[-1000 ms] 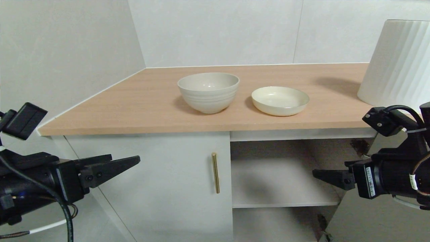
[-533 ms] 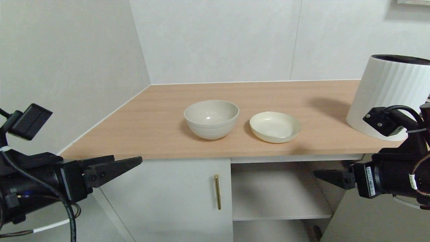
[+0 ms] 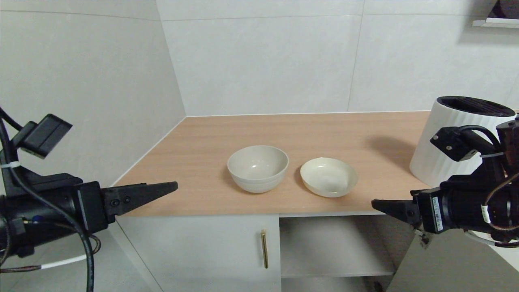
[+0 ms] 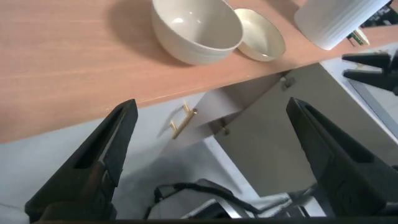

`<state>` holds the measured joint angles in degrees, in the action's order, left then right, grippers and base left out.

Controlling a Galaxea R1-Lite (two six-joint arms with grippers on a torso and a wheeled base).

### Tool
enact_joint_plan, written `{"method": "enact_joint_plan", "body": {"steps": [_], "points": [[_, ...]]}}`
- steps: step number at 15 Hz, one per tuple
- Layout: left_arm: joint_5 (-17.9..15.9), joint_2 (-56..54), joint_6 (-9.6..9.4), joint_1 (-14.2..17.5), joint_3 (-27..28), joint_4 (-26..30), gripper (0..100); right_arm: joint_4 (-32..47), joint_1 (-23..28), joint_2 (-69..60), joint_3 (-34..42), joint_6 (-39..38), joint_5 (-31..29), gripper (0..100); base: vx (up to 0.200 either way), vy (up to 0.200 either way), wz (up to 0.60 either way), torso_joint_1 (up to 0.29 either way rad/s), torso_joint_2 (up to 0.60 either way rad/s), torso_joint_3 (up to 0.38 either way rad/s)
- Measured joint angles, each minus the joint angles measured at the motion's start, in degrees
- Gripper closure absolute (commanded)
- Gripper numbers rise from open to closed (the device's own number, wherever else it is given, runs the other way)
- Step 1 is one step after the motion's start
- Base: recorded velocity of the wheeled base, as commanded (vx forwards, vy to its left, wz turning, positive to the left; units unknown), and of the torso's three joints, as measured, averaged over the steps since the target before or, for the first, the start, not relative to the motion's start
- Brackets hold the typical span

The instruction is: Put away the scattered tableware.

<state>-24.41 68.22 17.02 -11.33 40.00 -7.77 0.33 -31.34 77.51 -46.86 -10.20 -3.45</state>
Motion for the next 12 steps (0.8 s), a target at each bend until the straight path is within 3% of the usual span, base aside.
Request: {"method": "enact_joint_plan", "body": {"steps": [3,7,9,11,12], "points": [[-0.06,3.19,0.00,-0.55,6.45,7.11,0,-2.43,1.17,1.84,-0.38,2.46,0.06,0,0.000,0.000,0.00,0.009,-0.02,-0.012],[0.21,9.01,0.63,-2.56,10.44,10.33,0,-3.77,2.27,6.80,-4.27,-0.22,-0.32,0,0.000,0.000,0.00,0.000,0.00,0.000],[0.46,11.79,6.16,-3.11,11.40,10.17,0,-3.77,2.44,10.80,-7.28,-6.18,-1.11,0,0.000,0.000,0.00,0.000,0.00,0.000],[1.08,13.79,15.14,-4.35,13.99,9.92,0,-3.77,2.46,13.75,-9.42,-9.31,-2.89,0,0.000,0.000,0.00,0.000,0.00,0.000],[2.49,15.08,18.07,-5.24,15.62,9.84,0,-3.83,2.46,15.13,-10.41,-10.73,-4.10,0,0.000,0.000,0.00,0.000,0.00,0.000]]}}
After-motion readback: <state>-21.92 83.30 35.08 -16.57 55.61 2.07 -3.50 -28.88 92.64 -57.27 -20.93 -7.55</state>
